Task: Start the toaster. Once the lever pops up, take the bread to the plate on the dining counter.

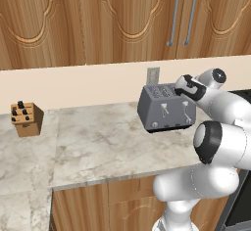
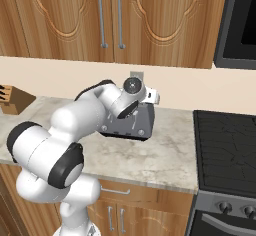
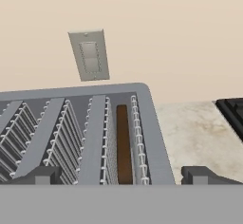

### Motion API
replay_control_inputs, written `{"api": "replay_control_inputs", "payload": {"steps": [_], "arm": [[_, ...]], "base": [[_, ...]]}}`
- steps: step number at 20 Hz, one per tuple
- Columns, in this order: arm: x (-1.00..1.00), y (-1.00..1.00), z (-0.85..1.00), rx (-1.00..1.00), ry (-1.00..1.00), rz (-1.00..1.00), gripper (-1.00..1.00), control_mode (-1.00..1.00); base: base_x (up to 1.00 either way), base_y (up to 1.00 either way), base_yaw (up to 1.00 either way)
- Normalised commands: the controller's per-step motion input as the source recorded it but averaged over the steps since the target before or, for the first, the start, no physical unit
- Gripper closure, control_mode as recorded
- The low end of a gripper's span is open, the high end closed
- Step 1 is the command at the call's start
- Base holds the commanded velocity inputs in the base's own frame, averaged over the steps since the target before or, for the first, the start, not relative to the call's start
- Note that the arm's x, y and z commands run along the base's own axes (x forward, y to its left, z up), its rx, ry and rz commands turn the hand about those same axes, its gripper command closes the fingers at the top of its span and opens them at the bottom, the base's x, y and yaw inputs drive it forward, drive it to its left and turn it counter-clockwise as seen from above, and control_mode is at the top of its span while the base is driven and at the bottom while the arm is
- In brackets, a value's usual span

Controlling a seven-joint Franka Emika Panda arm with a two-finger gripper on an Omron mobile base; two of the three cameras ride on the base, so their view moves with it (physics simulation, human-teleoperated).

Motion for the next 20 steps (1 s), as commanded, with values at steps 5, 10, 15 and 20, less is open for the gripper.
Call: {"api": "replay_control_inputs", "payload": {"steps": [5, 10, 15, 20], "arm": [[0.0, 0.0, 0.0, 0.0, 0.0, 0.0, -1.0, -1.0], [0.0, 0.0, 0.0, 0.0, 0.0, 0.0, -1.0, -1.0], [0.0, 0.0, 0.0, 0.0, 0.0, 0.0, -1.0, -1.0], [0.0, 0.0, 0.0, 0.0, 0.0, 0.0, -1.0, -1.0]], "base": [[0.0, 0.0, 0.0], [0.0, 0.0, 0.0], [0.0, 0.0, 0.0], [0.0, 0.0, 0.0]]}}
